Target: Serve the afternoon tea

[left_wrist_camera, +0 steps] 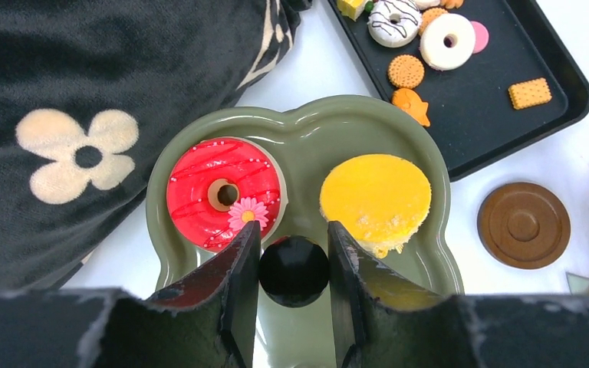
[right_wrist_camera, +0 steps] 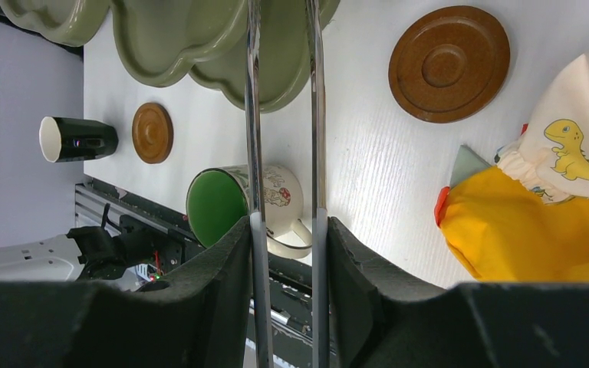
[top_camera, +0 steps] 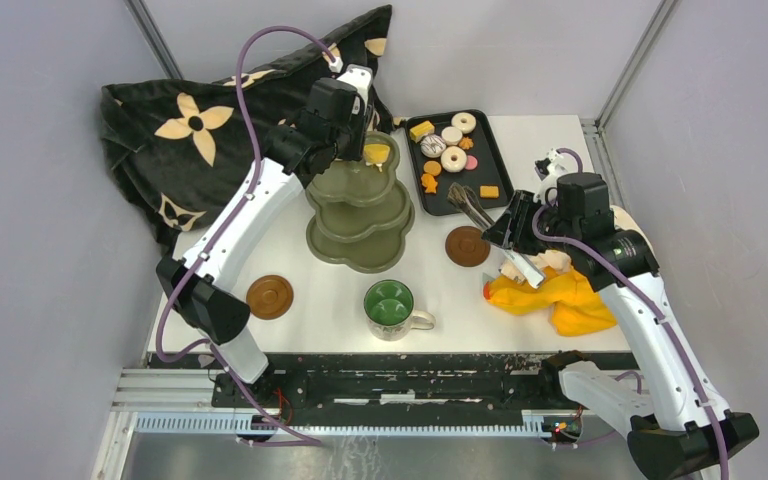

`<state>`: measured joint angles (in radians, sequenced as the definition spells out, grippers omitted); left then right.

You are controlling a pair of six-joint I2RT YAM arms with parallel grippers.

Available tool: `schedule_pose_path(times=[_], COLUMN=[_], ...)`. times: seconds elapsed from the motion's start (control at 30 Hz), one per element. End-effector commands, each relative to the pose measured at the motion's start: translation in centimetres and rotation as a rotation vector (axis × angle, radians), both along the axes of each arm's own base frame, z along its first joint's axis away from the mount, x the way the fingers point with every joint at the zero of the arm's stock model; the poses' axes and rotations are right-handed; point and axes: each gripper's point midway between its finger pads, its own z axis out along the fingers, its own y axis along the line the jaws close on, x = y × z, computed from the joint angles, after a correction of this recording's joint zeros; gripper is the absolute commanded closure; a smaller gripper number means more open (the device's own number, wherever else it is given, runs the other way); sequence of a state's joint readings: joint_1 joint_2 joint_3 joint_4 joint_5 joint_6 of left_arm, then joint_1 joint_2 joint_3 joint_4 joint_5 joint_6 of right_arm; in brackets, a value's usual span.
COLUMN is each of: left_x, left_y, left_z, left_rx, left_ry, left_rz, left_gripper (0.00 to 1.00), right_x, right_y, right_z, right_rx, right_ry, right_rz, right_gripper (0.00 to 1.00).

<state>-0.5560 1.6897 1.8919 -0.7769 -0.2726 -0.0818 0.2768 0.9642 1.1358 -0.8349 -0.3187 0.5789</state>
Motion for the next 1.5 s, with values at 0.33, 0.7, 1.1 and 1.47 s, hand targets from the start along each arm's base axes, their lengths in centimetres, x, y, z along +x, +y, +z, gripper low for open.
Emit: schedule_pose_path(times=[0.33, 0.7, 1.1, 1.47], left_x=[-0.5, 0.4, 1.5, 1.6], left_y=[5.6, 6.3, 5.0, 3.8], left_z=[8.4, 8.9, 5.2, 4.7], left_rx=[-0.273, -0.456, -0.432, -0.428], left_ry=[-0.269, -0.333, -0.312, -0.297], left_rz=[0.413, 0.629, 0.69, 0.598], left_gripper=[0.97, 0.97, 0.97, 0.33], right_x=[0.5, 2.1, 6.8, 13.7], right_y=[0.1, -2.1, -2.3, -2.2], right_z=[1.6, -1.5, -3.7, -5.1], right_rx=[0.033, -0.102, -0.178, -0.033], right_ry=[-0.08, -0.049, -0.034, 0.0], right_rz=[-0.007, -0.1, -0.145, -0.229], right_gripper=[0.58, 0.59, 0.59, 0.57])
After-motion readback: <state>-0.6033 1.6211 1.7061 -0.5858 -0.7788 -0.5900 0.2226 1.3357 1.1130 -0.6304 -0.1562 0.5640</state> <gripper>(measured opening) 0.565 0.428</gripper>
